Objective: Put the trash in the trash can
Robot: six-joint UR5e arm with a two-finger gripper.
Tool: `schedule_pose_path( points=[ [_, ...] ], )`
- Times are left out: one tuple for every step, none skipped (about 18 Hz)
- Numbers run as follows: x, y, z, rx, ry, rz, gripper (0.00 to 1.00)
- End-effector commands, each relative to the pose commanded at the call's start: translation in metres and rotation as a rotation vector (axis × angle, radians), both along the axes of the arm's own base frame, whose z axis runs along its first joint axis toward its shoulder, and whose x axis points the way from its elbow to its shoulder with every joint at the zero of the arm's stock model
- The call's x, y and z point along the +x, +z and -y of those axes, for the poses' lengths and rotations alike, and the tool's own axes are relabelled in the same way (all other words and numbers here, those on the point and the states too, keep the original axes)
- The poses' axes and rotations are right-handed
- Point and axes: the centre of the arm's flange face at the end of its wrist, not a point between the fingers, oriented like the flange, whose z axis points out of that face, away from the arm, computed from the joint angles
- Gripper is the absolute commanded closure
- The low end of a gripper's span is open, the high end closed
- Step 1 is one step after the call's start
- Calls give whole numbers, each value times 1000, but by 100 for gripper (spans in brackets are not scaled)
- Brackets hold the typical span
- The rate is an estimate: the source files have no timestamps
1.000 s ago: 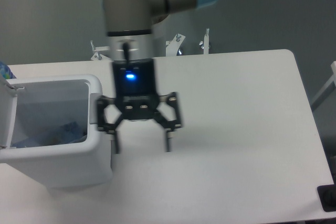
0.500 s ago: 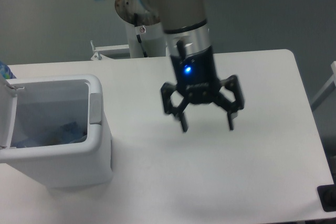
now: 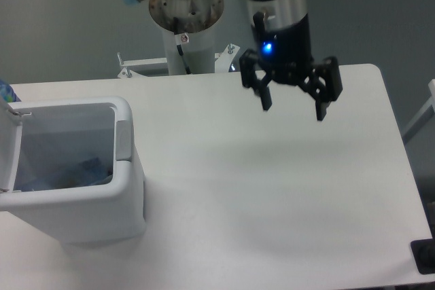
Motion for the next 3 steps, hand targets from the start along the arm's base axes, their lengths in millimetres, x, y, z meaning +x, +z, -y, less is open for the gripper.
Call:
schedule_pose_path(
  points=[
    [-1, 2, 1, 3, 4, -2, 0],
    [-1, 1, 1, 4, 7, 0, 0],
    [-2, 2, 2, 7, 8, 1, 0]
  ],
)
